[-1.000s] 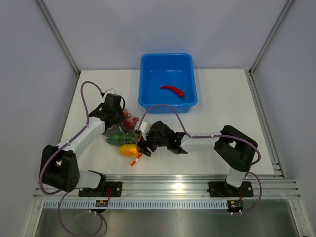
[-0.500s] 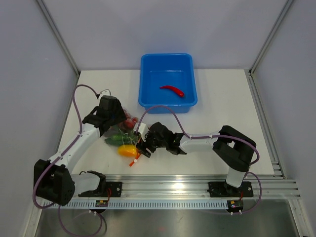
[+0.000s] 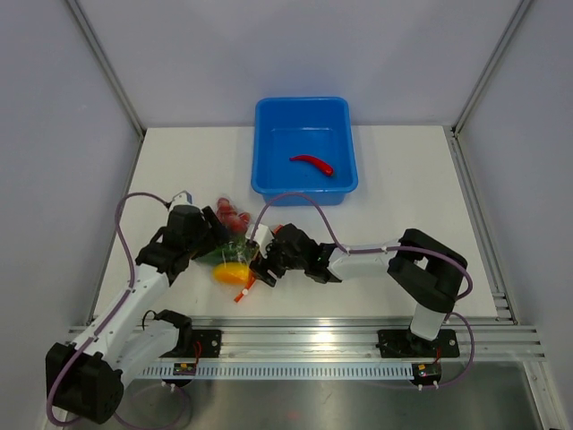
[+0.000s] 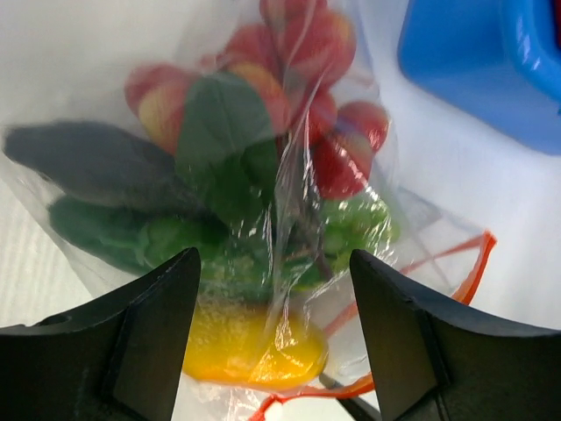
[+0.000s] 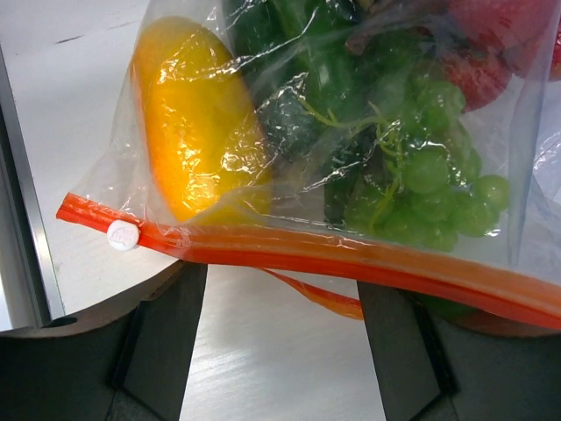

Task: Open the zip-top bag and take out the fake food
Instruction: Pick up the fake fruit from the zipper food storage bag.

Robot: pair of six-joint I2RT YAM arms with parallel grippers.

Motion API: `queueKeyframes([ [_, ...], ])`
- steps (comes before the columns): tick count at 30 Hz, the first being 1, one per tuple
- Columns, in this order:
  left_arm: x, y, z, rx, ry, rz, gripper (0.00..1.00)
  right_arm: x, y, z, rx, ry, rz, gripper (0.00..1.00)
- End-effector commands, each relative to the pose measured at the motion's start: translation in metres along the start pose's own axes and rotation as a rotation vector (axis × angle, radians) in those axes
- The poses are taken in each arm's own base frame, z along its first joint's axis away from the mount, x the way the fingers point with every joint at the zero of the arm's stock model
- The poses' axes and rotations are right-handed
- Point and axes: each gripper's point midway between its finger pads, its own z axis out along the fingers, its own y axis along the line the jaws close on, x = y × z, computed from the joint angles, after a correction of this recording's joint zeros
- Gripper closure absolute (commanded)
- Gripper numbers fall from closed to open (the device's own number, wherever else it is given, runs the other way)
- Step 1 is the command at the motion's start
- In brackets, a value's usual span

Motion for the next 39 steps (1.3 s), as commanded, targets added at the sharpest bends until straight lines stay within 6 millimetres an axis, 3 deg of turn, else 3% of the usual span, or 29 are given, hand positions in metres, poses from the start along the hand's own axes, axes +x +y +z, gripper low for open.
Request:
queueKeyframes([
  [1, 0.02, -0.019, -0.002, 0.143, 0.057, -0.071, 0.29, -0.038, -0.002, -0.01, 0.025, -0.119, -0.05, 0.24],
  [5, 0.028, -0.017, -0.001, 0.174, 0.056, -0.083, 0.3, -0.053, 0.005, -0.007, -0.021, -0.144, -0.049, 0.24],
  [8, 0.03, -0.023, -0.001, 0.218, 0.054, -0.106, 0.31, -0.053, 0.007, 0.0, -0.039, -0.121, -0.046, 0.25],
  [13, 0.03, -0.015, 0.006, 0.186, 0.034, -0.113, 0.34, -0.051, 0.011, 0.002, -0.062, -0.119, -0.048, 0.25],
  [18, 0.043, -0.014, 0.014, 0.199, 0.068, -0.124, 0.44, -0.051, 0.011, 0.002, -0.061, -0.121, -0.059, 0.25],
  [23, 0.047, -0.011, 0.009, 0.208, 0.072, -0.124, 0.5, -0.052, 0.016, 0.004, -0.082, -0.119, -0.067, 0.25],
  [26, 0.045, -0.006, 0.006, 0.203, 0.033, -0.125, 0.56, -0.051, 0.018, 0.006, -0.083, -0.114, -0.075, 0.24],
  [29, 0.052, 0.002, 0.008, 0.19, 0.029, -0.132, 0.73, -0.047, 0.02, 0.009, -0.087, -0.106, -0.087, 0.24],
  [30, 0.056, 0.003, 0.008, 0.197, 0.042, -0.132, 0.85, -0.044, 0.021, 0.012, -0.09, -0.096, -0.094, 0.24],
  [32, 0.058, 0.003, 0.008, 0.199, 0.05, -0.138, 0.93, -0.042, 0.021, 0.015, -0.086, -0.085, -0.103, 0.24],
  [39, 0.061, 0.005, 0.013, 0.198, 0.049, -0.17, 1.0, -0.038, 0.035, 0.024, -0.097, -0.058, -0.152, 0.24],
])
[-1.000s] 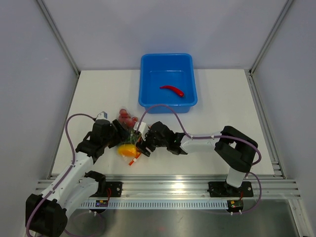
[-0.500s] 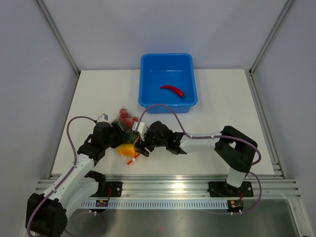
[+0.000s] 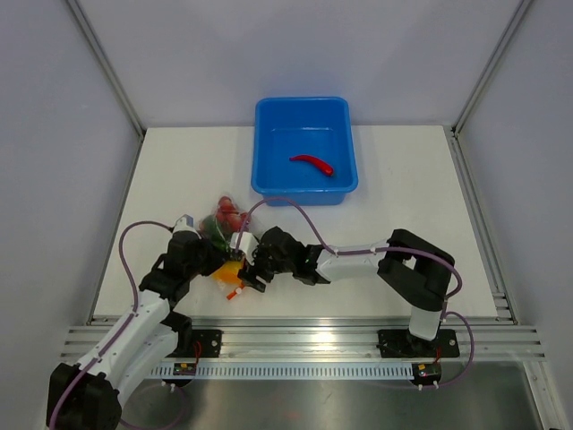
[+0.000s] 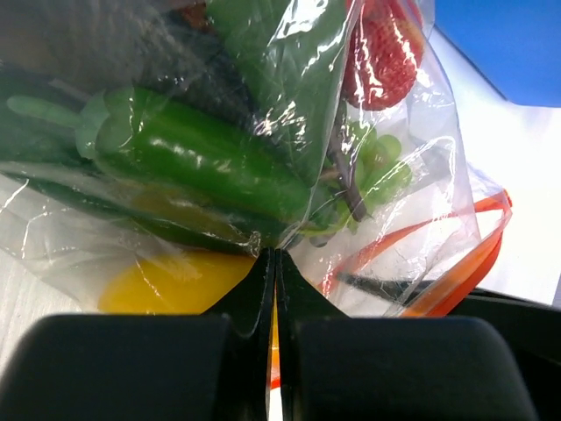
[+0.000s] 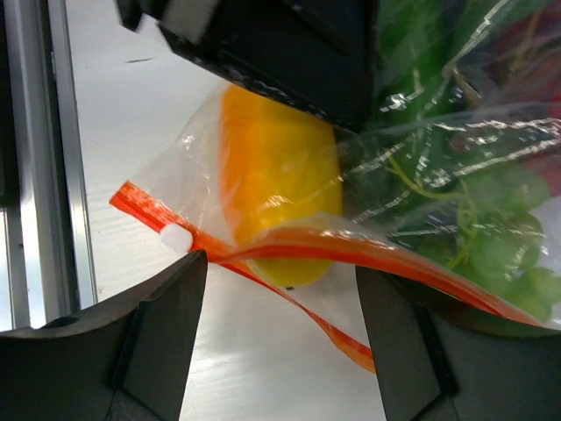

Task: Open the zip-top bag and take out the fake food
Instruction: Pick up the fake fruit from the zipper food storage bag.

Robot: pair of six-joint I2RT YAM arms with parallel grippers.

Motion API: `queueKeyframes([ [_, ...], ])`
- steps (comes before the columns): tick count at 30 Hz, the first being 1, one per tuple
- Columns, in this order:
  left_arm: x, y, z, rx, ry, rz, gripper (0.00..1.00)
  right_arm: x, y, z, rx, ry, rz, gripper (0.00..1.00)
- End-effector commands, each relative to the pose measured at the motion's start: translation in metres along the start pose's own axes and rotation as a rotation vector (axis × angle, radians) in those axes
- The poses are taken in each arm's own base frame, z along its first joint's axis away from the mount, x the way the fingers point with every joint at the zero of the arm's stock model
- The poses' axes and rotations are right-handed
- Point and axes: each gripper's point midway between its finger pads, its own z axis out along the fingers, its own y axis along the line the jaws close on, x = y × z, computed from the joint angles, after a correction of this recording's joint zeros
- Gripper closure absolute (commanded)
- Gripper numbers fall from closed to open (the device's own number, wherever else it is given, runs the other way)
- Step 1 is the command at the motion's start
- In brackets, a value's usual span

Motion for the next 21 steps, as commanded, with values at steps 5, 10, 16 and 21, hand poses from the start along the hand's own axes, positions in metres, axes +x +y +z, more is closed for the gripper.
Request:
queueKeyframes([
  [5, -0.001, 0.001, 0.01, 0.039, -0.05, -0.047, 1.0, -0.021, -0.001, 0.014, 0.05, -0.028, -0.076, 0.22],
  [10, 0.003, 0.008, 0.015, 0.028, -0.052, -0.058, 1.0, -0.021, -0.006, 0.013, 0.075, -0.033, -0.087, 0.22],
  [16, 0.002, 0.019, 0.019, -0.015, -0.073, -0.047, 1.0, -0.021, 0.001, 0.011, 0.034, -0.024, -0.081, 0.19],
  [21, 0.01, 0.025, 0.025, -0.014, -0.065, -0.066, 1.0, -0.019, -0.001, 0.01, 0.046, -0.013, -0.088, 0.16],
])
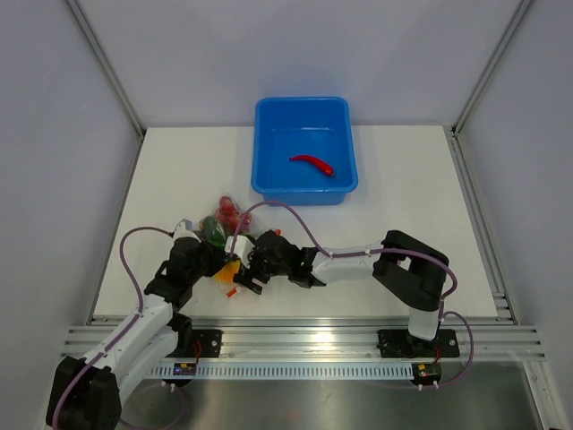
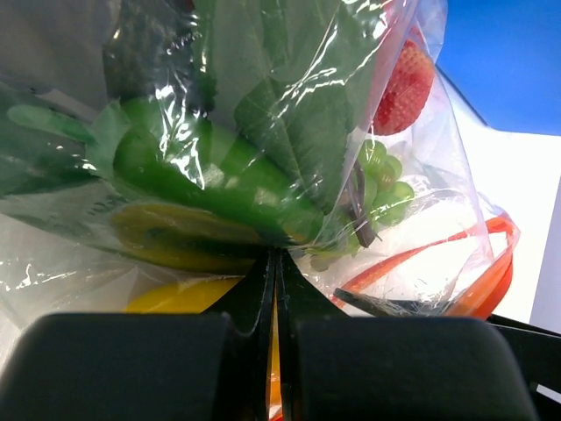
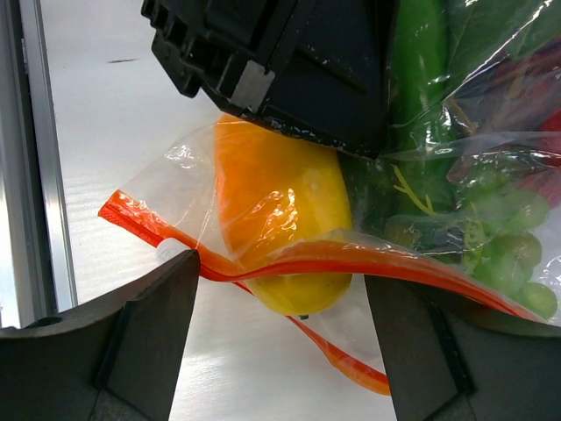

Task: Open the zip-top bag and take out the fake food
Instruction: Pick up the fake fruit from the zipper food storage bag.

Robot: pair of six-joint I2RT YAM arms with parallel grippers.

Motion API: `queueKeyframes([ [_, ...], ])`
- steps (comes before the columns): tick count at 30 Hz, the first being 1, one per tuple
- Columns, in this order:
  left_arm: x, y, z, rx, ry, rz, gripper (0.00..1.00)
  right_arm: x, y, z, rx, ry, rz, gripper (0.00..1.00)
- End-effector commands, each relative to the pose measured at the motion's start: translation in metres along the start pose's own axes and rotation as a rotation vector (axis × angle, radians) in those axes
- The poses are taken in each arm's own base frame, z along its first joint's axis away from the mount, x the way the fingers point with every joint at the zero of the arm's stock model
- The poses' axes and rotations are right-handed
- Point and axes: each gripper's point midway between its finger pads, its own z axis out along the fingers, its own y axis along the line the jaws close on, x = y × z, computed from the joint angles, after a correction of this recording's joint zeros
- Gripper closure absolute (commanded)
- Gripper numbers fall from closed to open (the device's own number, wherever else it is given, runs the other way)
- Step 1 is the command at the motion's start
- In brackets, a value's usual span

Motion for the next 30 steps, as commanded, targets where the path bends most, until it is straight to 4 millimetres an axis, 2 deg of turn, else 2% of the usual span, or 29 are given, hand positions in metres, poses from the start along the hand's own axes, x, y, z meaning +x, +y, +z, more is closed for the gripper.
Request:
queueKeyframes([
  [1, 0.007, 0.019, 0.007, -0.048, -0.01, -0.008, 1.0, -0.017, -0.004, 0.001, 0.012, -0.023, -0.031, 0.16],
  [8, 0.009, 0.021, 0.011, -0.07, 0.002, 0.005, 1.0, -0.011, -0.002, 0.007, -0.002, 0.01, -0.021, 0.2],
  [9, 0.011, 0.019, 0.011, -0.063, 0.01, 0.005, 1.0, -0.013, -0.003, 0.008, 0.001, 0.007, -0.019, 0.23],
  [10, 0.013, 0.019, 0.013, -0.062, 0.025, 0.006, 1.0, -0.011, -0.004, 0.007, 0.004, 0.015, -0.018, 0.31],
  [11, 0.011, 0.012, 0.013, -0.047, 0.029, 0.007, 1.0, -0.011, -0.003, 0.007, 0.004, 0.017, -0.019, 0.35],
  [16, -0.001, -0.002, 0.011, -0.047, 0.021, 0.026, 1.0, -0.011, -0.007, 0.0, 0.023, 0.022, -0.023, 0.39],
  [23, -0.007, 0.0, 0.009, -0.097, 0.018, 0.056, 1.0, -0.004, -0.01, -0.005, 0.045, 0.052, -0.032, 0.42],
  [26, -0.011, -0.008, 0.005, -0.08, 0.012, 0.057, 1.0, -0.003, -0.011, -0.009, 0.057, 0.061, -0.037, 0.39],
  [27, -0.014, -0.012, 0.002, -0.066, 0.003, 0.056, 1.0, -0.003, -0.013, -0.01, 0.064, 0.059, -0.038, 0.28],
  [28, -0.015, -0.014, 0.001, -0.066, 0.005, 0.059, 1.0, -0.004, -0.014, -0.011, 0.069, 0.05, -0.04, 0.23],
  [30, -0.017, -0.015, -0.002, -0.066, 0.005, 0.064, 1.0, -0.005, -0.014, -0.014, 0.079, 0.041, -0.046, 0.2],
])
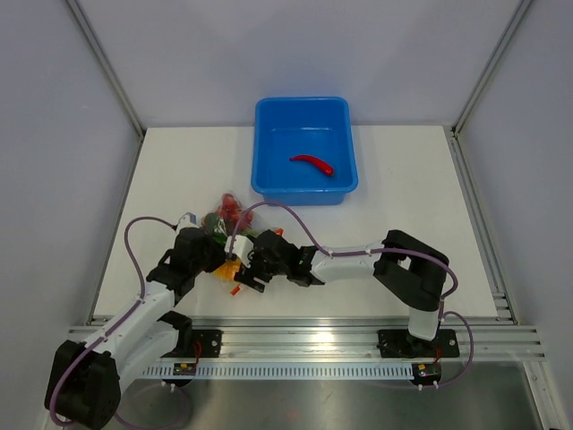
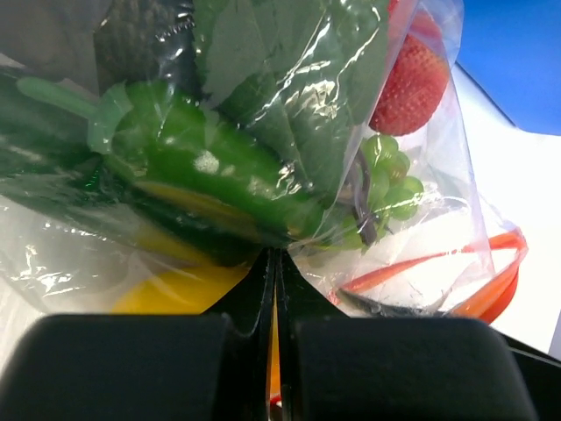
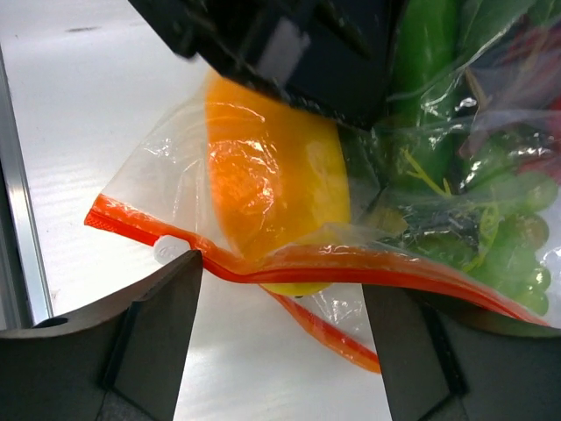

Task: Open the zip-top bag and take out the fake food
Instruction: Pick up the fake fruit from the zipper food storage bag.

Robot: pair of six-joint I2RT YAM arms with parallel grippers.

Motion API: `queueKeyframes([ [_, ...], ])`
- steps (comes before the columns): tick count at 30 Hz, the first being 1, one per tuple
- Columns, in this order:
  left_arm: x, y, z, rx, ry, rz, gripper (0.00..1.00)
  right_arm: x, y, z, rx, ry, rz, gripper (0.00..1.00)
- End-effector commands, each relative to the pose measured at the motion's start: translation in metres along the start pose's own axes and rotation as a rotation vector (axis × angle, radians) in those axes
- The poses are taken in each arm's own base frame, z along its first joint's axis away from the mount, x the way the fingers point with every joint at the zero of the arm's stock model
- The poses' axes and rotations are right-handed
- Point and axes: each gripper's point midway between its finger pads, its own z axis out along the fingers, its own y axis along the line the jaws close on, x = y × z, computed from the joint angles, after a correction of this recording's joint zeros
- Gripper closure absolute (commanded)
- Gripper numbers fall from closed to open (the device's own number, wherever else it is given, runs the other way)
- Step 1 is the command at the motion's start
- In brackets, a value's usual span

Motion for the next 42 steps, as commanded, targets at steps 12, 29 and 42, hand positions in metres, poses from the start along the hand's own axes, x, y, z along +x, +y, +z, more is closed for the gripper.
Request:
queueKeyframes([
  [12, -0.021, -0.004, -0.031, -0.036, -0.06, 0.035, 0.54, -0.014, -0.009, -0.016, 0.054, -0.03, -0.033, 0.2],
  [29, 0.006, 0.029, 0.003, -0.108, -0.014, 0.001, 0.65, -0.023, -0.001, -0.022, 0.007, -0.078, -0.057, 0.11],
  [42, 0.009, 0.028, 0.012, -0.098, -0.002, 0.003, 1.0, -0.018, -0.019, -0.02, 0.109, -0.052, -0.045, 0.1],
])
